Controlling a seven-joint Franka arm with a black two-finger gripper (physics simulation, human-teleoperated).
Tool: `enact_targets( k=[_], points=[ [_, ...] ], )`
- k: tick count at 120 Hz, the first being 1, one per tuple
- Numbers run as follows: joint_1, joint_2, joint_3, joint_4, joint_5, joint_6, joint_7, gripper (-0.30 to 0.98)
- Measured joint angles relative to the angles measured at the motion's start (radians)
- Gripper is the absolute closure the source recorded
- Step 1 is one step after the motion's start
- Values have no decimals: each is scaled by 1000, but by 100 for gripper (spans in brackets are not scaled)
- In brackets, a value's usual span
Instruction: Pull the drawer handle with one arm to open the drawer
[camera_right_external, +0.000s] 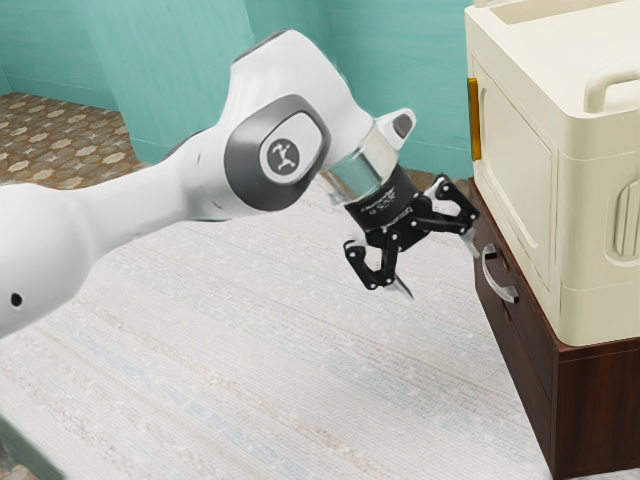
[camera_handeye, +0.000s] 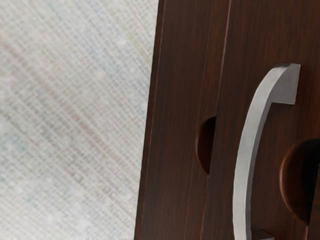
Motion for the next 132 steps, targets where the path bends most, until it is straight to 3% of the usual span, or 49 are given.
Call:
enact_targets(
  k=[35,95,132],
  points=[
    [6,-31,7,-112,-105,133,15,0],
    [5,24,7,-112,-196,252,53,0],
    [3,49,6,-110,-210,278,72,0]
  ],
)
